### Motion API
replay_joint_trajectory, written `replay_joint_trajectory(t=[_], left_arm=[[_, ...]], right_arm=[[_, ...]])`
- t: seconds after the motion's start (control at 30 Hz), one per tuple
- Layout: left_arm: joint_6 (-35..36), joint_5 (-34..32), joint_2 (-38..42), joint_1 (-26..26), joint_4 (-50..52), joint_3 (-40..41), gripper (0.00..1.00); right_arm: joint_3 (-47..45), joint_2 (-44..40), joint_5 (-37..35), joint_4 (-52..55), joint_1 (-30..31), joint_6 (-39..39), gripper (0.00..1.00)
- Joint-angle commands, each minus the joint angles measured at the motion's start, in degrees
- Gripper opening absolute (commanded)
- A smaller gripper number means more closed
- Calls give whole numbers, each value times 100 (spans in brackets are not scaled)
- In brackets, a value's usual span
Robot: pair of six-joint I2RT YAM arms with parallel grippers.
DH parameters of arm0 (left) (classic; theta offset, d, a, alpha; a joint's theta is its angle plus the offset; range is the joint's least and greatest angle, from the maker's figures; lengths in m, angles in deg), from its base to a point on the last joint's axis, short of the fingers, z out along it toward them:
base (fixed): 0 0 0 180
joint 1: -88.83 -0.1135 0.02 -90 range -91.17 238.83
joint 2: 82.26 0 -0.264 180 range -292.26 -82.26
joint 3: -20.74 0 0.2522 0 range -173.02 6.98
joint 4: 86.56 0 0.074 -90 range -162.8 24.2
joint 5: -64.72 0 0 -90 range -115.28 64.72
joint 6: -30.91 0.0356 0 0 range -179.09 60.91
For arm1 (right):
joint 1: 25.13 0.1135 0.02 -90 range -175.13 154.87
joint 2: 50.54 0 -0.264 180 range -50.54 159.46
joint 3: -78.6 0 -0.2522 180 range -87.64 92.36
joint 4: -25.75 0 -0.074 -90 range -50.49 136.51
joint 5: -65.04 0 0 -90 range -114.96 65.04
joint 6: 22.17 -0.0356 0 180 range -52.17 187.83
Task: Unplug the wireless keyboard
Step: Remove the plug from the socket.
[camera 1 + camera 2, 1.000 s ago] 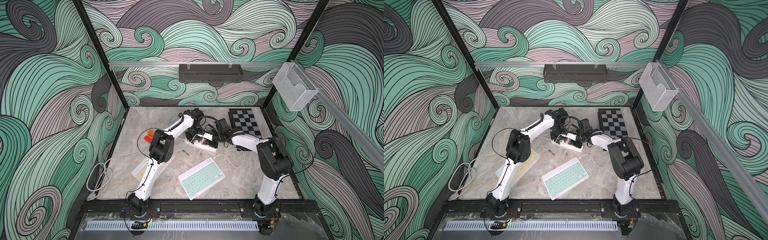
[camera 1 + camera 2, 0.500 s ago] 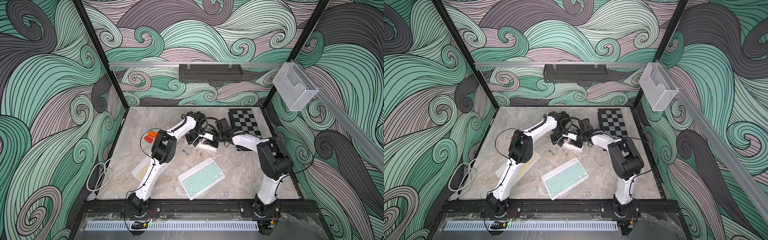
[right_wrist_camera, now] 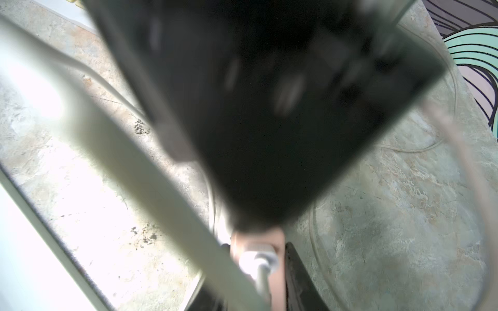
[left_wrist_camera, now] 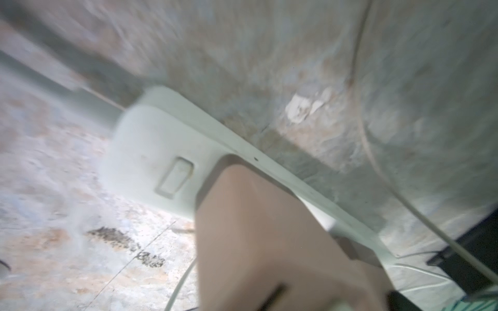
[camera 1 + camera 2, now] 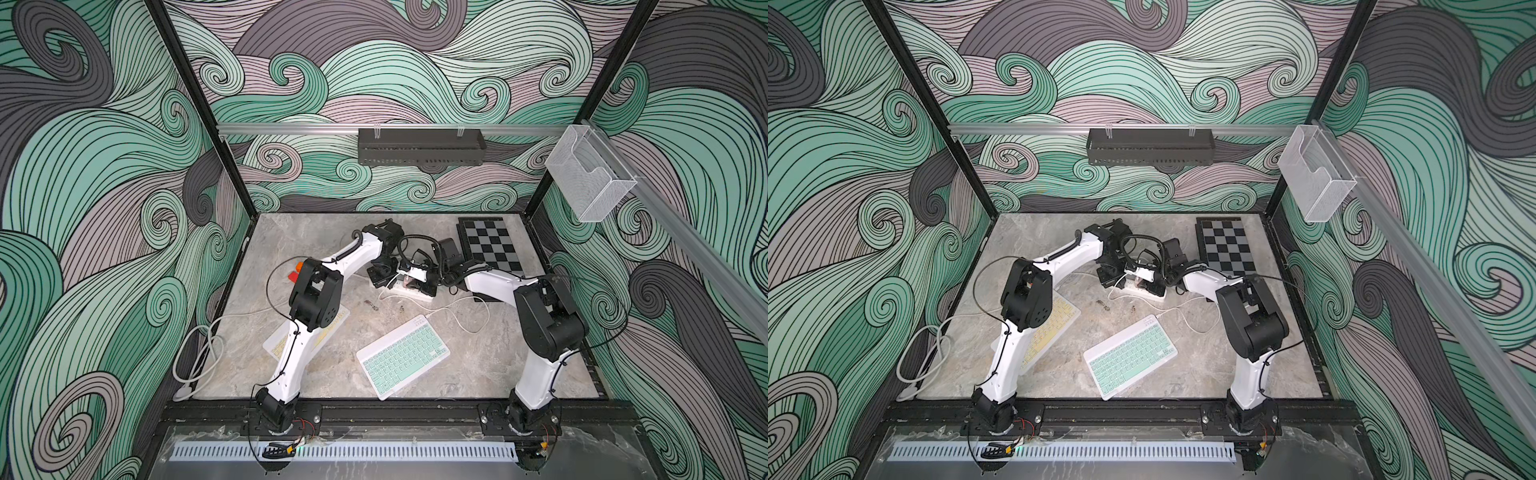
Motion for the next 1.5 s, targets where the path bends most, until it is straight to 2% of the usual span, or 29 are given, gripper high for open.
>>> replay_joint_trajectory(t=[0.0, 0.17, 0.37, 0.53, 0.63, 0.73, 0.83, 0.97, 1.17, 1.47], left_arm=[[-358, 59, -64, -327, -936, -186, 0], [-516, -22, -211, -240, -1055, -157, 0], [-934, 174, -567, -208, -989, -398, 0], [-1429, 311, -332, -256, -1368, 24, 0], [-1397, 225, 34, -287, -1659, 137, 0], [-1285, 218, 59, -335, -1649, -22, 0], [-1310, 215, -177, -379, -1239, -150, 0], [-1599, 271, -249, -359, -1374, 97, 0], [-1753, 326, -409, -358, -1046, -165, 0], [-2068, 644, -506, -349, -1150, 89, 0]], right_arm=[[-124, -1, 542, 498, 88, 271, 0], [-125, -7, 543, 489, 86, 283, 0], [-35, 9, 545, 711, 84, 574, 0], [-28, 29, 434, 741, 82, 712, 0], [106, 81, 435, 934, 32, 815, 0], [174, 126, 574, 977, -28, 836, 0], [81, 92, 585, 839, -32, 828, 0], [-84, 29, 681, 624, -45, 846, 0], [-300, -33, 1092, 222, -198, 640, 0], [-738, -256, 1328, -414, -406, 484, 0]])
